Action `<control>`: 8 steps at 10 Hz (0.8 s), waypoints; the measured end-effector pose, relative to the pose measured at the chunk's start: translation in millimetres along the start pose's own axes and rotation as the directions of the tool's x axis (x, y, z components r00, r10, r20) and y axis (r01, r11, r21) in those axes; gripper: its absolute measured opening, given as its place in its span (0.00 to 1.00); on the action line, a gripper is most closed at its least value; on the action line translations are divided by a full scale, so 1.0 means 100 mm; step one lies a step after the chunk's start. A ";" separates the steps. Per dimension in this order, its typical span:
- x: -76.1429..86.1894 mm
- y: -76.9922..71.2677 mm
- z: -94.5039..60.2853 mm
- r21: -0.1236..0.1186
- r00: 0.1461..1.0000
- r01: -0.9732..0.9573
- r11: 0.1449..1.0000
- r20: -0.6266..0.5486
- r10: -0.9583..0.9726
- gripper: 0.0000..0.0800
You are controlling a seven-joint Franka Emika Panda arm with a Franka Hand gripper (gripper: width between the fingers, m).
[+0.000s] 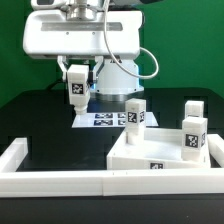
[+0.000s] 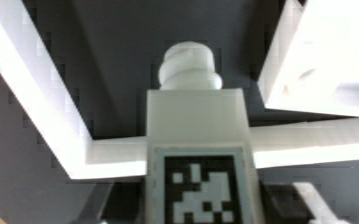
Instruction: Assemble square table
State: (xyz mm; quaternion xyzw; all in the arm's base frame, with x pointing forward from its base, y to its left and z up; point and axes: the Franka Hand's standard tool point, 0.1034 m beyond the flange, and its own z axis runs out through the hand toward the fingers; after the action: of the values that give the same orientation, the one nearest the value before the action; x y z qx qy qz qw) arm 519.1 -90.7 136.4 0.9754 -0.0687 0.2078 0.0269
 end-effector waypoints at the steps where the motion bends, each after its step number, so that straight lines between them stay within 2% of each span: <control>1: 0.00 0.00 0.00 0.000 1.000 0.000 1.000 0.000 0.000 0.36; 4: -0.04 -0.01 0.01 0.002 1.000 -0.004 1.000 0.007 0.004 0.36; 6: 0.04 -0.29 0.03 0.027 0.999 -0.044 0.999 -0.002 0.045 0.36; 8: 0.19 -0.43 0.05 0.042 0.999 -0.035 0.999 -0.020 0.036 0.36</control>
Offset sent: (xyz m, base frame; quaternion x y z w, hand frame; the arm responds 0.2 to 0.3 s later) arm -0.0075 0.0225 -0.0106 0.0727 -0.0063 0.0663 0.9951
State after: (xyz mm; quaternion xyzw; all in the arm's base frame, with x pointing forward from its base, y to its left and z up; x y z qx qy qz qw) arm 544.9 -51.1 138.7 0.9722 -0.0813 0.2195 0.0038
